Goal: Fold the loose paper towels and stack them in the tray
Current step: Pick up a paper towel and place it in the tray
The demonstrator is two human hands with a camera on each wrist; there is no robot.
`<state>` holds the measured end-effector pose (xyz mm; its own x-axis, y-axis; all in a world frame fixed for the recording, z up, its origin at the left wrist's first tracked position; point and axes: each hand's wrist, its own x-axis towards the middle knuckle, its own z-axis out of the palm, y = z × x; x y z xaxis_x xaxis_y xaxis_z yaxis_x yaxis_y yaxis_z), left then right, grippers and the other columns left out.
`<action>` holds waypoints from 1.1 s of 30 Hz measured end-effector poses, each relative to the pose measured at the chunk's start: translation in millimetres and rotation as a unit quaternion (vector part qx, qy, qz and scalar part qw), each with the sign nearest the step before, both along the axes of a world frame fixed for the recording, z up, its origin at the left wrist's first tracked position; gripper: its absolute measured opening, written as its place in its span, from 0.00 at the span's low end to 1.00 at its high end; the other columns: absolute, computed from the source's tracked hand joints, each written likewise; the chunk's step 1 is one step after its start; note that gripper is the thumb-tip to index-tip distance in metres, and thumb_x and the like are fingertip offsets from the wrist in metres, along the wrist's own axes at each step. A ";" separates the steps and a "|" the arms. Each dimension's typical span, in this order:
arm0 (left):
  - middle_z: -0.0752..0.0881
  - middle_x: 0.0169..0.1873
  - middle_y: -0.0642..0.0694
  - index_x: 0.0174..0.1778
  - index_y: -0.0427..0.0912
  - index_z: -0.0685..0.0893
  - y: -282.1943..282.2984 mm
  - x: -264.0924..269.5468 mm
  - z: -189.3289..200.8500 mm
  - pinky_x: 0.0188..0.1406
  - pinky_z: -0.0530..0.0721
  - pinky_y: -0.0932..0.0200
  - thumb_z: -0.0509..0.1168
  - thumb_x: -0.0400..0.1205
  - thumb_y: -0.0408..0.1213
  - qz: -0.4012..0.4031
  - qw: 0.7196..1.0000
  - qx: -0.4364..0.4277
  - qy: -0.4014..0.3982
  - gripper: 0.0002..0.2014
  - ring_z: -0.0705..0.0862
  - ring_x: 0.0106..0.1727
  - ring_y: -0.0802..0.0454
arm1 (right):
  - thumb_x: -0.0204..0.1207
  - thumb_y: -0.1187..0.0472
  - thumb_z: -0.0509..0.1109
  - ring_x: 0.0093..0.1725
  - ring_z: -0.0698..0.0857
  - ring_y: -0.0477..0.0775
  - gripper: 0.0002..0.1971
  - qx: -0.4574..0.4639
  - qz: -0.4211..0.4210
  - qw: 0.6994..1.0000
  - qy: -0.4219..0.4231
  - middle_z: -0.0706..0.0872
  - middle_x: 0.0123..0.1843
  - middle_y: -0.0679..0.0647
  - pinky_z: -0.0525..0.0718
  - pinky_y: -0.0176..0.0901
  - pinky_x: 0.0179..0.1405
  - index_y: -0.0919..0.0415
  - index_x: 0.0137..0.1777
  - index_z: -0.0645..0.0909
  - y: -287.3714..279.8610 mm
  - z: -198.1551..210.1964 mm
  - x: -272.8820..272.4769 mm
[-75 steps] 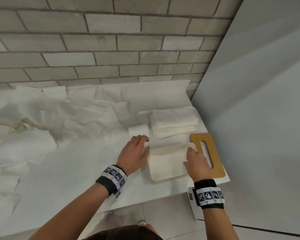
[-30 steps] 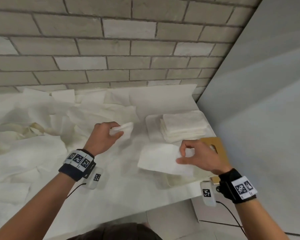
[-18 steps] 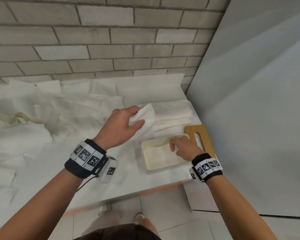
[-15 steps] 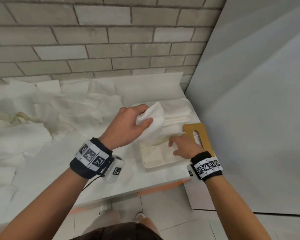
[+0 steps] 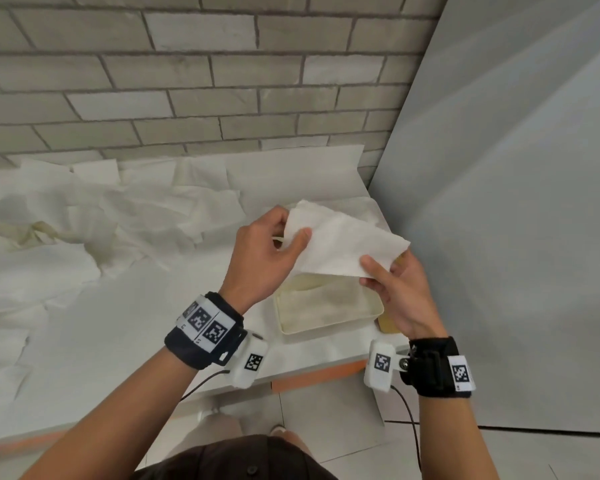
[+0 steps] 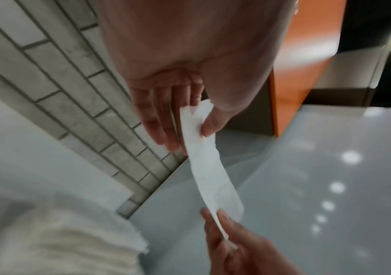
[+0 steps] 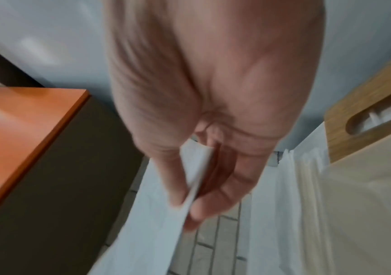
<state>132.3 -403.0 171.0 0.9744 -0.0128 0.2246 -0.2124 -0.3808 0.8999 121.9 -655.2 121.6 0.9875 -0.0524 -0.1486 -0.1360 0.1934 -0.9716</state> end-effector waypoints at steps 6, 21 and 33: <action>0.80 0.77 0.45 0.57 0.38 0.90 1.6 -1.7 -103.5 0.72 0.78 0.47 0.73 0.84 0.51 0.000 0.955 0.286 0.077 0.18 0.75 0.75 0.39 | 0.82 0.63 0.81 0.36 0.92 0.46 0.21 -0.364 -0.097 0.926 0.013 0.90 0.49 0.53 0.90 0.42 0.37 0.53 0.67 0.74 2.6 -45.9 0.2; 0.78 0.74 0.46 0.66 0.45 0.79 12.7 -6.8 -131.8 0.64 0.81 0.45 0.73 0.83 0.48 -0.014 0.938 0.343 0.048 0.19 0.76 0.74 0.40 | 0.92 0.39 0.59 0.71 0.84 0.64 0.23 -0.672 0.210 0.693 0.157 0.86 0.73 0.62 0.82 0.55 0.71 0.50 0.79 0.79 38.7 -96.4 33.5; 0.88 0.53 0.35 0.59 0.39 0.84 320.2 42.8 -122.5 0.48 0.87 0.40 0.73 0.77 0.26 0.136 0.903 0.404 0.060 0.15 0.85 0.56 0.30 | 0.87 0.52 0.74 0.50 0.93 0.54 0.05 -0.554 0.019 0.829 -0.070 0.94 0.52 0.49 0.92 0.53 0.51 0.48 0.60 0.86 201.1 -26.3 10.8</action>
